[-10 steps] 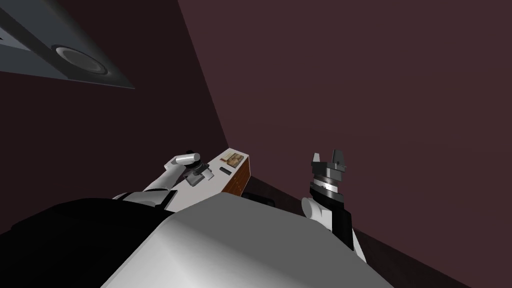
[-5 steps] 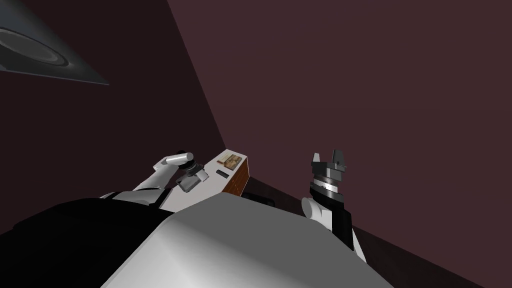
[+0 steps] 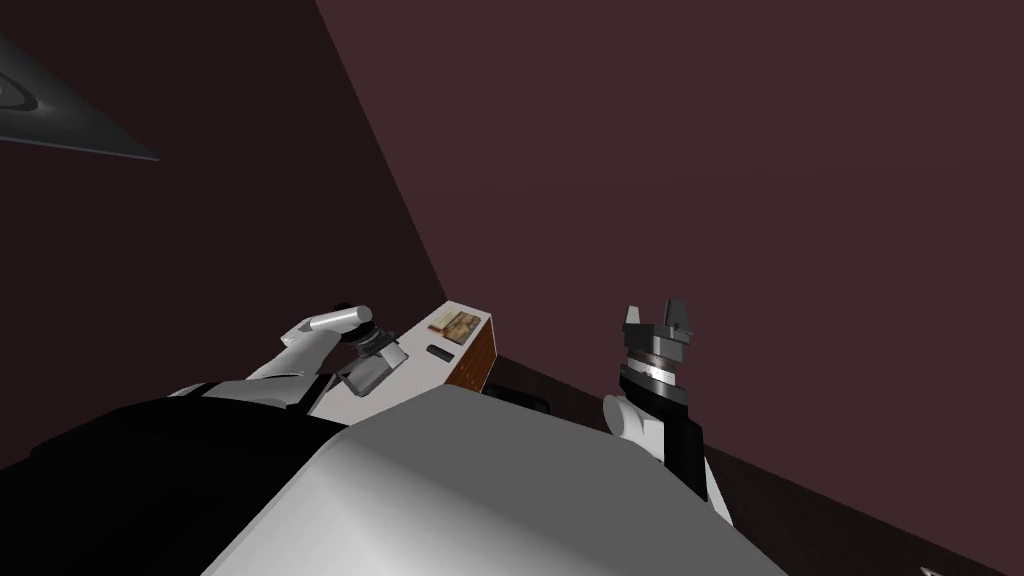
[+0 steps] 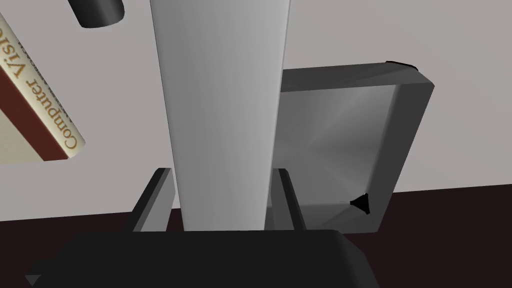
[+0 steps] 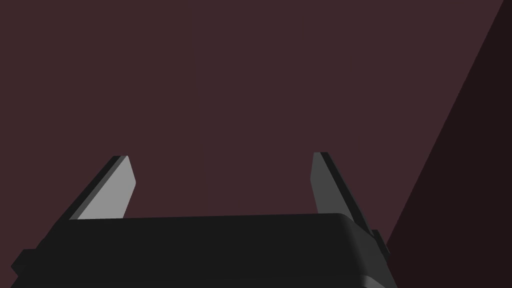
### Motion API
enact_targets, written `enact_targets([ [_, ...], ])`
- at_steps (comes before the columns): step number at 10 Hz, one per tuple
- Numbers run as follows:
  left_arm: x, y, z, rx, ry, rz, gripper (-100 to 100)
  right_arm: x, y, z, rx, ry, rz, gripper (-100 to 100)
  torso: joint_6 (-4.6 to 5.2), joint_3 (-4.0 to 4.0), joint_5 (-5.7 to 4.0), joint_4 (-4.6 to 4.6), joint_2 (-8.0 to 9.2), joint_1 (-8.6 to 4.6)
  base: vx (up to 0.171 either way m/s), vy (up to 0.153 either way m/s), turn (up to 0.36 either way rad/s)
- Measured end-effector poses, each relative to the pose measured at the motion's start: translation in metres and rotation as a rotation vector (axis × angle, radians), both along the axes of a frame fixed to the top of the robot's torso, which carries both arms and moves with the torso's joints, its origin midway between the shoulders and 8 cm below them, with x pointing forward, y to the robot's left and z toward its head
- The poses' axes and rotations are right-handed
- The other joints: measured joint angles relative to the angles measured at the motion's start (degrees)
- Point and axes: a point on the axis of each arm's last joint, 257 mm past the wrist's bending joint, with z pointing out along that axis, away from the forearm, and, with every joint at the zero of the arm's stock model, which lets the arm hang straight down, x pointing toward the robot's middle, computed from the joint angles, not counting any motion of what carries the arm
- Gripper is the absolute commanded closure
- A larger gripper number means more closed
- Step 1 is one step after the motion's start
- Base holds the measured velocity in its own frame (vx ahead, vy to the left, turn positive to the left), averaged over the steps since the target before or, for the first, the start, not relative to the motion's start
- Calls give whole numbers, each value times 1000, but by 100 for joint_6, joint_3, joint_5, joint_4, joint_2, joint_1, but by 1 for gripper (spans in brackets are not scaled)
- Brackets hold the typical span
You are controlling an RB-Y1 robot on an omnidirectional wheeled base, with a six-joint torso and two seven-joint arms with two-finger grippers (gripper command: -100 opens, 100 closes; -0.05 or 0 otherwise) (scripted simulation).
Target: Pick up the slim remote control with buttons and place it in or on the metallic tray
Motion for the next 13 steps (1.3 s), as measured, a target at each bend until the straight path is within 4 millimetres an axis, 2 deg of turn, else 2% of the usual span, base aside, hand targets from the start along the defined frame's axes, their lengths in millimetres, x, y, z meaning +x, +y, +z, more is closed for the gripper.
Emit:
enact_targets([
  [4,-34,16,2,-21,15,9,100,0,0,0,0,0,0,0,-2,3,-1,0,6,-2,21,23,-51],
  [11,-73,29,0,-55,37,32,100,0,0,0,0,0,0,0,-5,9,-5,4,14,-12,9,17,-37],
  [13,-92,31,-3,-69,46,48,100,0,0,0,0,0,0,0,-6,9,-4,4,15,-7,9,32,-45],
])
